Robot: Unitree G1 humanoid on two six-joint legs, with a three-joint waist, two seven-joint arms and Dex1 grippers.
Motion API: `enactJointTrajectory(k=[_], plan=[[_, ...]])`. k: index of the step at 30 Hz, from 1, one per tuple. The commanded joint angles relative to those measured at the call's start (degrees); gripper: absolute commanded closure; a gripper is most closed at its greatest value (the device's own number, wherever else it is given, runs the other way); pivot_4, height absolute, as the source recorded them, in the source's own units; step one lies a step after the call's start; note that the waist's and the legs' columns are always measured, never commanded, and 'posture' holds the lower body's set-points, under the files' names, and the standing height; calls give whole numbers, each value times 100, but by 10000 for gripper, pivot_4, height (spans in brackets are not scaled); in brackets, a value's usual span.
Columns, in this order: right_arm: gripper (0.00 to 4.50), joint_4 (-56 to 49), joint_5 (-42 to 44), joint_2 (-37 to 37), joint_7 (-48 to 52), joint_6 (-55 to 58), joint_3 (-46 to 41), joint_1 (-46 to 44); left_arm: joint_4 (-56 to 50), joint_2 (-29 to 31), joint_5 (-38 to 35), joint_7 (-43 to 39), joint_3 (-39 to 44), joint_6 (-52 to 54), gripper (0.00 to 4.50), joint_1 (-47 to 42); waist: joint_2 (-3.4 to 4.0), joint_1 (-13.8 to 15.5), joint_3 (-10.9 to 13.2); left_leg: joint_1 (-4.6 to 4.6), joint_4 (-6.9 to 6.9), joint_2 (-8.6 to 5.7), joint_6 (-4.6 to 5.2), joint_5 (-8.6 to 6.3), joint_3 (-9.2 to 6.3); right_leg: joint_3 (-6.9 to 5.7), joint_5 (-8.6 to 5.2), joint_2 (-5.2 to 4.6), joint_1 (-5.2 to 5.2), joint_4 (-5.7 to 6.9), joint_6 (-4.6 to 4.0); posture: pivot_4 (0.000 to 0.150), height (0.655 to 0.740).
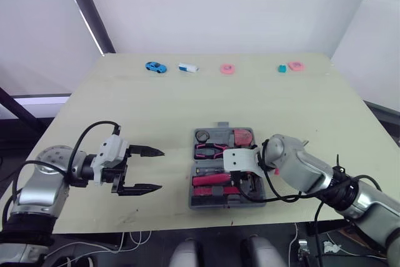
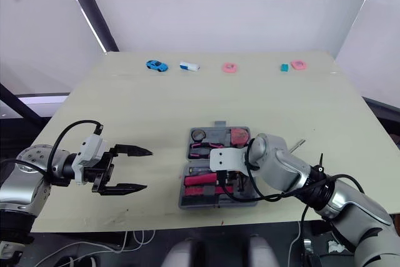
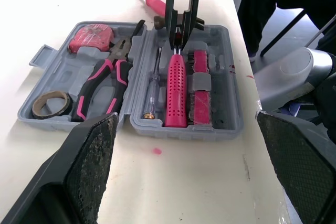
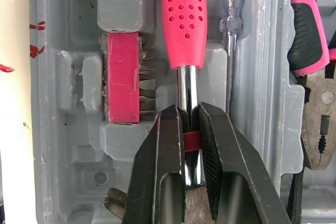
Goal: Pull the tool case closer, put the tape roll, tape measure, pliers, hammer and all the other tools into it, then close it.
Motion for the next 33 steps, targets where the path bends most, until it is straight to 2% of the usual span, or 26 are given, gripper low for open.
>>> enactJointTrajectory(k=[1,2,4,10,19,23,24,25,27,33], plan=[[35356,-170,-5,0,-6,-115,-154,-35,-90,79,-37,-242,91,-38,0,-70,0,0,0,0,0,0,0,0,0,0,0,0,0,0,0,1500,7400],[32544,-160,-12,-2,-27,-134,-168,-32,-90,74,-34,-239,88,-43,0,-72,0,3,0,0,0,0,0,0,0,0,0,0,0,0,0,1500,7400],[22297,-144,-7,26,-104,-170,-238,-6,-102,66,-36,-227,89,-40,0,-66,0,4,0,0,0,0,0,0,1,0,0,-1,0,-1,0,1500,7400],[22297,-284,164,-16,-75,-109,-483,56,-112,49,-43,-201,87,-22,0,-73,0,9,0,0,0,0,0,0,1,0,0,-1,0,-1,0,1500,7400],[22297,-501,1081,201,-368,-506,-1975,760,-190,-92,-152,-141,49,109,0,-201,-2,35,-1,0,0,-1,0,0,1,0,1,-1,3,-2,1,1500,7400],[33135,-454,1467,310,-438,-1251,-2449,1224,-221,-222,-236,-155,16,221,0,-330,-4,38,-2,0,0,-2,0,0,-1,0,1,-1,3,-2,2,1500,7400],[38937,-426,1524,329,-443,-1377,-2501,1302,-221,-247,-246,-163,11,239,0,-357,-3,36,-2,0,0,-2,0,0,0,0,1,0,3,-2,2,1500,7400],[39786,-365,1594,374,-442,-1555,-2544,1407,-222,-266,-267,-182,-11,311,0,-389,-4,26,-2,0,0,-2,0,0,0,1,1,0,3,-2,2,1500,7400],[44490,-173,1717,507,-499,-1882,-2606,1628,-208,-322,-297,-204,-53,409,0,-463,-5,18,-2,0,0,-2,0,0,-1,1,1,1,3,-1,2,1500,7400],[44490,626,1549,700,-548,-3021,-2380,2057,-211,-472,-290,-241,-123,426,0,-652,-5,14,-2,0,0,-2,0,0,0,3,1,2,4,-2,2,1500,7400]])
